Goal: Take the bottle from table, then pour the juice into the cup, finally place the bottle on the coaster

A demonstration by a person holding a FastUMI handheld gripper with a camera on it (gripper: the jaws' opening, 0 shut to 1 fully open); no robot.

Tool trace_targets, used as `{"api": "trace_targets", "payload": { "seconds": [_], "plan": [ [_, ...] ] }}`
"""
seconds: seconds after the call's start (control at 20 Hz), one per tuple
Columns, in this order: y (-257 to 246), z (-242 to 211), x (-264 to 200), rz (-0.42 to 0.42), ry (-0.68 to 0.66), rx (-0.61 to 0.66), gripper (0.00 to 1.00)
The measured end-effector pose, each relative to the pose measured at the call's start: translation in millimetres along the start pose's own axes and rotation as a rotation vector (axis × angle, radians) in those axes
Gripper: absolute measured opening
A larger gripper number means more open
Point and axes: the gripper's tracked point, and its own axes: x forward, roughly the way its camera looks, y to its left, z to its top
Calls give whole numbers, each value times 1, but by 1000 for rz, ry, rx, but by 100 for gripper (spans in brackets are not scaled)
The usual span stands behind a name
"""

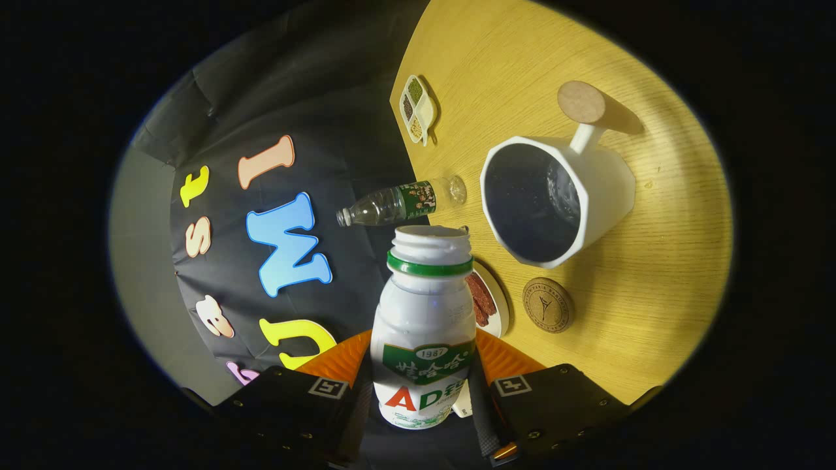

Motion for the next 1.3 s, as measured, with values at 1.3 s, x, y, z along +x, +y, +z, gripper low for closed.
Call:
{"api": "trace_targets", "payload": {
  "seconds": [1.3],
  "plan": [
    [2,-4,5,-19,0,-242,66]
  ]
}}
